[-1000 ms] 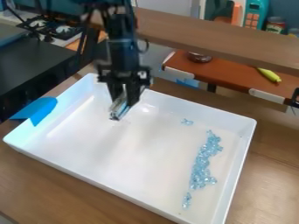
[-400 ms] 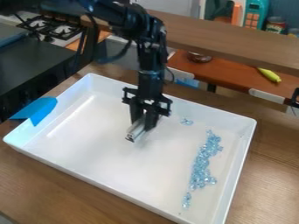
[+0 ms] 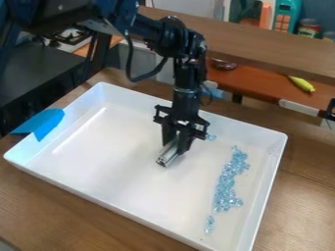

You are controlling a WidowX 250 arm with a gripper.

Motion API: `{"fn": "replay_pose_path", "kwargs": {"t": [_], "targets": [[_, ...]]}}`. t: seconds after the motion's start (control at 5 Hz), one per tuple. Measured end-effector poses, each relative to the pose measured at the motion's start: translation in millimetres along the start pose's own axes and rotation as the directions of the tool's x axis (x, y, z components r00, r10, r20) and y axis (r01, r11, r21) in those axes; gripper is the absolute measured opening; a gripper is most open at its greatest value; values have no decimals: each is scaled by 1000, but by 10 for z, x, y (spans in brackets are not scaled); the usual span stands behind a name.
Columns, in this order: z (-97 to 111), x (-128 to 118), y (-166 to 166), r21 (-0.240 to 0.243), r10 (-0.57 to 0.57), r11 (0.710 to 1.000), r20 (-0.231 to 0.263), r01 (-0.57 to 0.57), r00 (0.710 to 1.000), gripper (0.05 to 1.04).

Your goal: Sweep into pile

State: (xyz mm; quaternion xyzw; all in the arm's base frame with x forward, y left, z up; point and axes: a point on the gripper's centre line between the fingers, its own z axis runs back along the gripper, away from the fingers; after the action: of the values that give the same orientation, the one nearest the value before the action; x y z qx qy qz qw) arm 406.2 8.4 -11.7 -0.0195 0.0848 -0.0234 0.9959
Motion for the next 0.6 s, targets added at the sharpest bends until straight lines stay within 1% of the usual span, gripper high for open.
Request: {"fn": "replay_pose_path", "kwargs": {"t": [0.2, 0.4, 0.6], "targets": [[-25, -2, -120, -9, -23, 1000, -1, 23, 1000, 381], [-87, -122, -364, -32, -69, 997, -29, 68, 997, 381], [-35, -163, -576, -63, -95, 994, -24, 93, 995, 381]]}}
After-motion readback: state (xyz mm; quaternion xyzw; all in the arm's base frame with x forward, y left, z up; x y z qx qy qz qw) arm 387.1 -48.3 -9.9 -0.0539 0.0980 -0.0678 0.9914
